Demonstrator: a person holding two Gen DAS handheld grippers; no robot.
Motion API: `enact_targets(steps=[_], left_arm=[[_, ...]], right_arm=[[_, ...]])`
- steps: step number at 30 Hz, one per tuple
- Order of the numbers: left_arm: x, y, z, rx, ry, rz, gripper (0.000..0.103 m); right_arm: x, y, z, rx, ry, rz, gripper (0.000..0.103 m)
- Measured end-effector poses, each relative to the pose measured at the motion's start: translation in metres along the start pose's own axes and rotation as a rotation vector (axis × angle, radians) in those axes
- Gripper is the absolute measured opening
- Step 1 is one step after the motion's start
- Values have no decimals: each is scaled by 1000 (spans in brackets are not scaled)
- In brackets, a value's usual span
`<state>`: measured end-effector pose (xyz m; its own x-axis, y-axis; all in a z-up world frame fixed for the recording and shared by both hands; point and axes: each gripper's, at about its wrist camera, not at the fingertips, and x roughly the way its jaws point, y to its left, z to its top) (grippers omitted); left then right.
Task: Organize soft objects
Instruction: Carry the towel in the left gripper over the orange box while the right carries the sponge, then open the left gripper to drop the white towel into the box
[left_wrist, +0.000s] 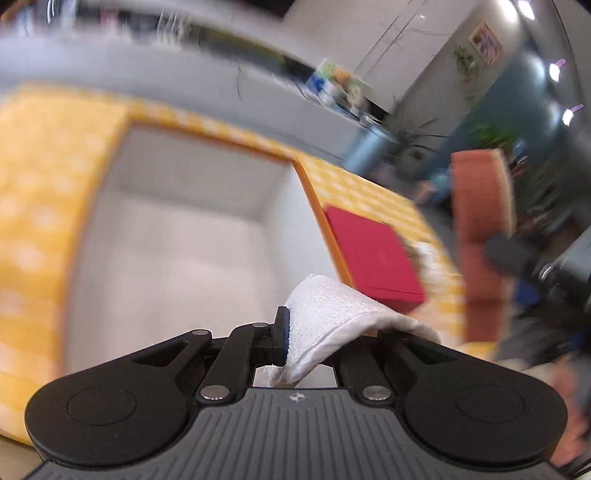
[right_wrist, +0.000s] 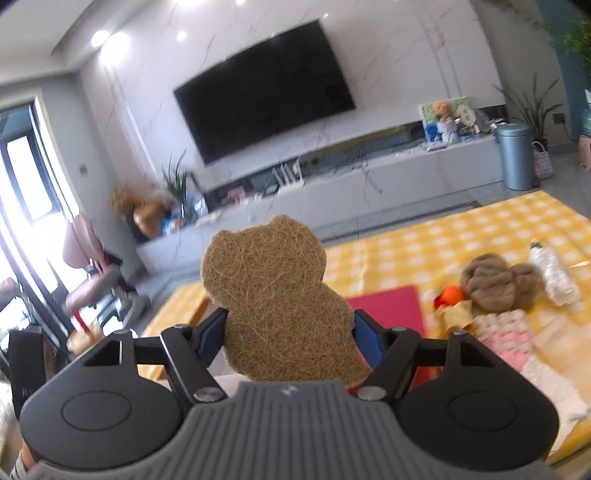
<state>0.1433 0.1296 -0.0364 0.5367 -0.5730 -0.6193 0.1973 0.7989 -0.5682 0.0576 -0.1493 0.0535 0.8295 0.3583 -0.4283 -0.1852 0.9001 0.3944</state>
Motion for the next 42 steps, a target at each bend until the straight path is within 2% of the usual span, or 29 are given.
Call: enact_targets(steps=[1,3,9,11,14,17,19,23,27,29,31,32,33,35,36,37,38,40,42], left_arm=[[8,12,1,-72,35,-34,6],[19,31,2,-166,84,-50,6],[9,26,9,-89,24,57,6],[13,28,10,-106,40,79,6],[26,35,5,-111,80,164,6],[18,35,-4,-79,82,247,6],[13,33,-6,-78,88,257,6],[1,27,-8,-74,97,328,11],[-17,4,-11,46,23,460,16],[-22,-6,-14,110,-14,516,23],[-25,-12,-17,143,-35,541,43],[-27,-13,-18,148,-48,536,50],[-32,-17,-20,154,-73,520,62],[-46,-29,-22,183,-167,464,70],[-55,-35,-23,200,-226,436,79],[-63,-40,-24,210,-293,418,93],[-71,-47,-25,215,-367,414,97],[-85,-55,-30,216,-498,438,98],[-91,-61,-28,232,-539,480,98]], right_arm=[[7,4,-3,-5,17,8,72],[15,8,-9,-8,43,30,72],[25,18,-23,-34,72,35,72],[27,14,-24,-25,81,24,72],[29,11,-24,-18,90,7,72],[30,13,-25,-24,101,9,72],[30,17,-27,-45,107,11,72],[36,20,-32,-68,128,6,72],[37,21,-32,-82,129,-2,72],[36,21,-31,-83,125,1,72],[35,19,-30,-77,123,2,72],[35,18,-30,-75,122,1,72],[35,17,-30,-74,122,-2,72],[34,16,-30,-73,121,-6,72],[34,15,-30,-71,122,-7,72],[34,15,-30,-67,123,-8,72],[34,14,-30,-64,126,-9,72],[34,15,-30,-60,127,-13,72],[34,15,-30,-60,129,-16,72]])
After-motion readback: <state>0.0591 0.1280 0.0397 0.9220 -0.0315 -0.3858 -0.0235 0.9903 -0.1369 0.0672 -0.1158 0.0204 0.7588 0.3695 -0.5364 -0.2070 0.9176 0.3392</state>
